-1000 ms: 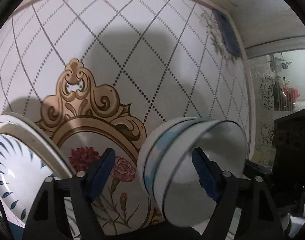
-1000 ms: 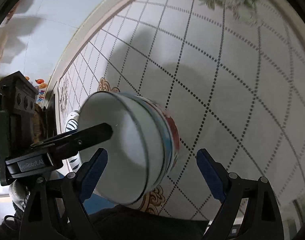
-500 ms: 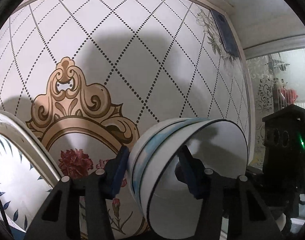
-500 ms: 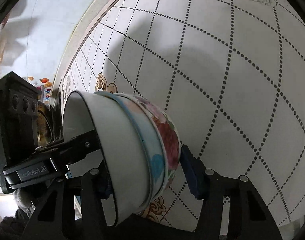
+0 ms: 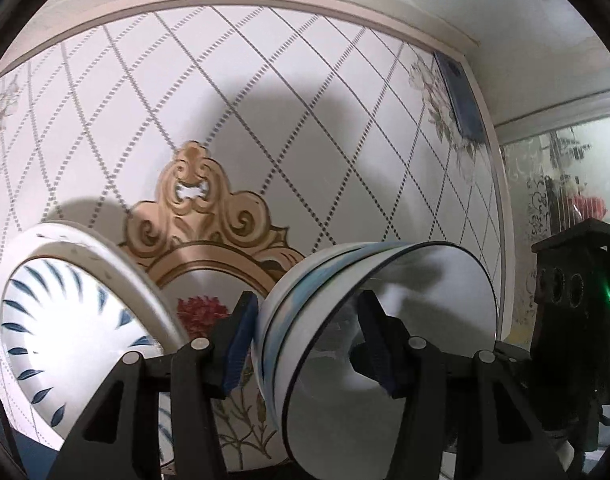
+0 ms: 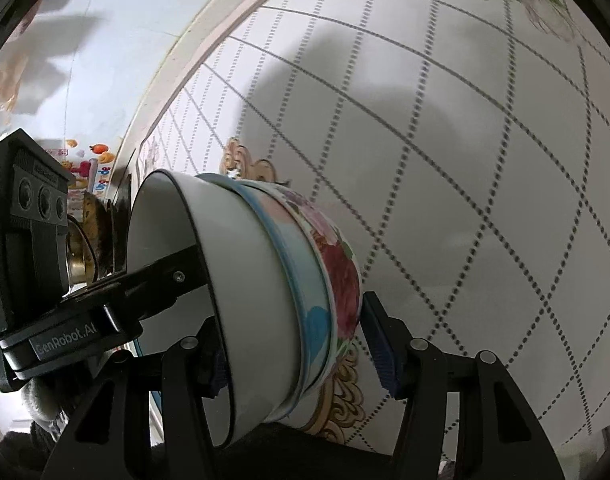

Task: Organize plates and bowls
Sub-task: 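Carry the bowl stack with both grippers onto the plate stack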

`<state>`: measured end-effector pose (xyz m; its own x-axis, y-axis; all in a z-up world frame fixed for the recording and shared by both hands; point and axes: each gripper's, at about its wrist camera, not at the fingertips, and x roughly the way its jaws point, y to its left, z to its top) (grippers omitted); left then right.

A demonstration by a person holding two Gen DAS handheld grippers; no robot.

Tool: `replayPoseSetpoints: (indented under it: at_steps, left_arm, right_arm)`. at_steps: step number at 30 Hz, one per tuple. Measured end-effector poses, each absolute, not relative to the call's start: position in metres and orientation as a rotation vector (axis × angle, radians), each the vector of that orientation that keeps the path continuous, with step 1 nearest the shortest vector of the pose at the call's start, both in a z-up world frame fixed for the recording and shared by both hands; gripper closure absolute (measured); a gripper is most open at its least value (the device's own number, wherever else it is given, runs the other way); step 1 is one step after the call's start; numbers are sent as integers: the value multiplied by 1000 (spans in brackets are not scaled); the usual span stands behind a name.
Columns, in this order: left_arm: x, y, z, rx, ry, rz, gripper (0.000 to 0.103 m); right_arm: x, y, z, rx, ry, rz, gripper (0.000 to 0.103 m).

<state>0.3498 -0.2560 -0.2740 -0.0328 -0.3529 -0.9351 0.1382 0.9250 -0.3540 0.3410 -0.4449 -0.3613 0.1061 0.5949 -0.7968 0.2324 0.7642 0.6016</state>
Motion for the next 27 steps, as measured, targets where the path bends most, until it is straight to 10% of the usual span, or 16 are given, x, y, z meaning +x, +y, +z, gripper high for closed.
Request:
replayPoseSetpoints:
  at_steps: [27]
  left_arm:
    - [320,-66,-244,-362,1464,-41,54]
  right_arm:
    - [388,-247,-337,455,1589,656,44]
